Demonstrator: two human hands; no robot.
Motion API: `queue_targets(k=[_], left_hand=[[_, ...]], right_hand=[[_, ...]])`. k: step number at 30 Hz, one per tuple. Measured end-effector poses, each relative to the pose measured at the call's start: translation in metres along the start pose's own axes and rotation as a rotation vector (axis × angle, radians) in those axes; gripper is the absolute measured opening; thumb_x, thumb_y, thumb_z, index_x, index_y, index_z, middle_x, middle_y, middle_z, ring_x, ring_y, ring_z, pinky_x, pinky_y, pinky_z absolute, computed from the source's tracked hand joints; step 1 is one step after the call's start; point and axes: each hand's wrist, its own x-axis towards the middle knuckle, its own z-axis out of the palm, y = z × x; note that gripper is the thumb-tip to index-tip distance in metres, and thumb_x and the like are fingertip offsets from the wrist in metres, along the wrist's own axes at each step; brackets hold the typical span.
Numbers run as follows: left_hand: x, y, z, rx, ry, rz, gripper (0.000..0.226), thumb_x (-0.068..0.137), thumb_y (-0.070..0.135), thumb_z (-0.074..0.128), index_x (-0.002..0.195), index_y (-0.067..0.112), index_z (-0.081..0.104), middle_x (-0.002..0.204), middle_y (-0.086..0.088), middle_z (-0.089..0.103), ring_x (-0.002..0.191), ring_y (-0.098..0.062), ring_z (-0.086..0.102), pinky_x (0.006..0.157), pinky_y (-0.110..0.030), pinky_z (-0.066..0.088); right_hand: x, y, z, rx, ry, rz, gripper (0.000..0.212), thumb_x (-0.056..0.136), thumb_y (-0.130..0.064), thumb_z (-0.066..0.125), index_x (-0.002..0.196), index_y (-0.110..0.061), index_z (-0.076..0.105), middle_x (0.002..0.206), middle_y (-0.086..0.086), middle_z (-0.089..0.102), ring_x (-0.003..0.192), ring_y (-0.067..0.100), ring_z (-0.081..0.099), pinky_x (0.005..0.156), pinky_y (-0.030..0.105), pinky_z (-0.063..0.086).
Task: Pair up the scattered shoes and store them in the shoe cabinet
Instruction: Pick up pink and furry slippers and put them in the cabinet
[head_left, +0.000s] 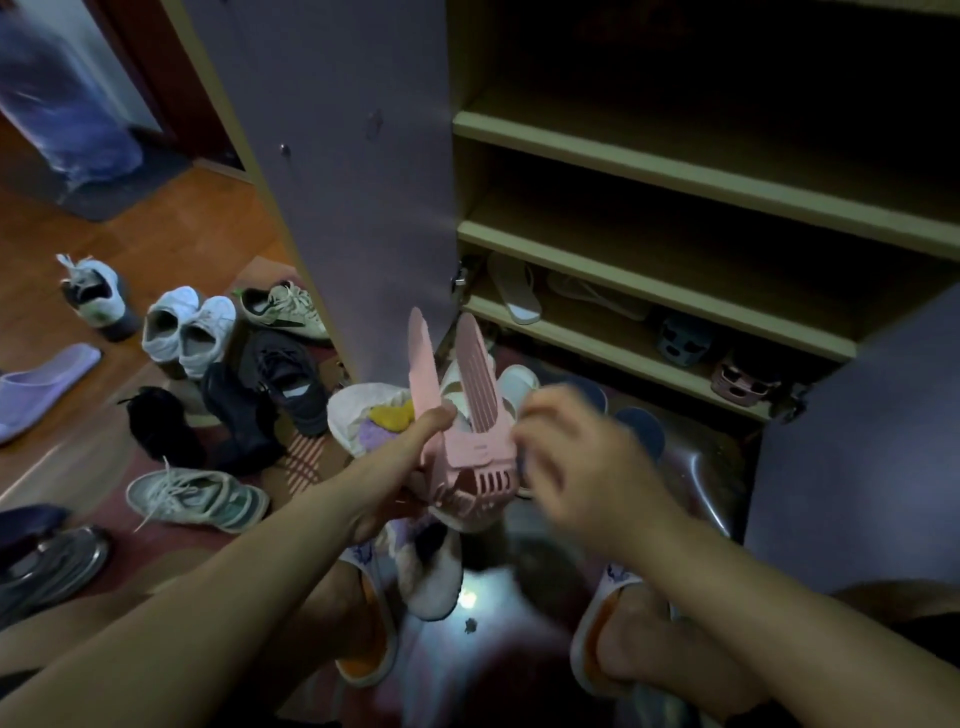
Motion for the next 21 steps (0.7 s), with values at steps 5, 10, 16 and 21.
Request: queue_targets(k=[5,10,16,21], left_hand=[[-0.005,-0.021,-0.011,0.080,-0.284,0.083,0.072,0.068,0.074,0.067,0.127,0.034,0.067,0.127,-0.017,0.068,0.122,-0.036,0.061,0.113,-0.056,0.038],[-0.018,-0.014,-0.006,0.126,-0.427,0.159,0.081,0.065,0.062,0.078,0.125,0.009,0.064,0.127,-0.015,0.068,0.123,-0.035,0.060,0.111,-0.047,0.044],[-0.030,-0.007,0.007,0.107,-0.511,0.273,0.083,0.069,0.053,0.082,0.129,0.001,0.057,0.130,-0.020,0.064,0.118,-0.027,0.063,0.101,-0.038,0.052],[-0.017,-0.004,-0.005,0.398,-0.119,0.331,0.095,0.059,0.065,0.085,0.134,0.021,0.047,0.127,-0.003,0.063,0.109,-0.019,0.068,0.091,-0.044,0.058]], right_hand=[[-0.001,0.079,-0.007,0.129,-0.504,0.777,0.034,0.092,-0.031,0.067,0.124,-0.023,0.057,0.112,0.002,0.065,0.091,0.012,0.060,0.082,0.030,0.052],[-0.032,0.069,0.044,0.647,-0.634,0.678,0.073,0.078,-0.057,0.073,0.141,-0.034,0.044,0.129,-0.006,0.064,0.116,0.013,0.061,0.104,0.037,0.049],[-0.022,0.080,0.057,0.478,-0.321,0.714,0.052,0.082,-0.056,0.042,0.129,-0.038,0.055,0.122,-0.009,0.066,0.109,0.015,0.063,0.094,0.033,0.049],[-0.024,0.136,0.021,0.190,-0.098,1.104,0.023,0.093,-0.021,0.047,0.112,-0.022,0.060,0.114,0.009,0.066,0.089,0.028,0.063,0.070,0.030,0.046]])
